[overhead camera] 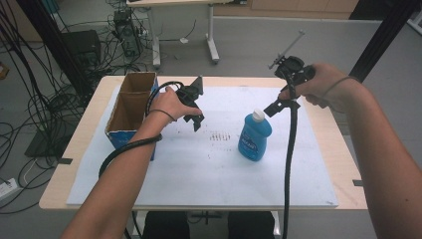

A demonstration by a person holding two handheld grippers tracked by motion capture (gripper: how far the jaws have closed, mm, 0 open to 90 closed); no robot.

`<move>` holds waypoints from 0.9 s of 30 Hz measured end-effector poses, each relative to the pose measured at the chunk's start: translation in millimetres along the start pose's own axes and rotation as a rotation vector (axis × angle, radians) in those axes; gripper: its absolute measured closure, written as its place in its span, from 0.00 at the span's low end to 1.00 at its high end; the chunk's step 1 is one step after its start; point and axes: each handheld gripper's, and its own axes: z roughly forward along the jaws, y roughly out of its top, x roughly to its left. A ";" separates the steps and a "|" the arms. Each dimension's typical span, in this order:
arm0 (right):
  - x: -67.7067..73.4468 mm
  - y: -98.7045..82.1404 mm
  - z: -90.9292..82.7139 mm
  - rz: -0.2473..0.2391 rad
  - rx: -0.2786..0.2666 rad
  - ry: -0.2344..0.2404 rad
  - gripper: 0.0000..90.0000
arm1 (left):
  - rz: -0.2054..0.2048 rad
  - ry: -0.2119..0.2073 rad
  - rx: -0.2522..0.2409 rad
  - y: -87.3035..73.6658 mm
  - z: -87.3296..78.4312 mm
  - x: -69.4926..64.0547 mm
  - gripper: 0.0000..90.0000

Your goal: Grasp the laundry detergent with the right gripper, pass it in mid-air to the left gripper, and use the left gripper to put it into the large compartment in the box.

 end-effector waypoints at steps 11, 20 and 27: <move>-5.3 -13.3 5.5 0.025 0.010 0.005 0.07 | 0.002 -0.004 0.002 0.8 -0.8 -1.1 0.11; -9.5 -24.9 12.1 0.050 0.009 0.016 0.07 | 0.001 -0.009 0.000 -0.7 -2.2 2.0 0.10; -14.1 -35.3 17.4 0.061 0.007 0.024 0.07 | -0.006 -0.015 0.005 -0.5 -0.3 3.7 0.10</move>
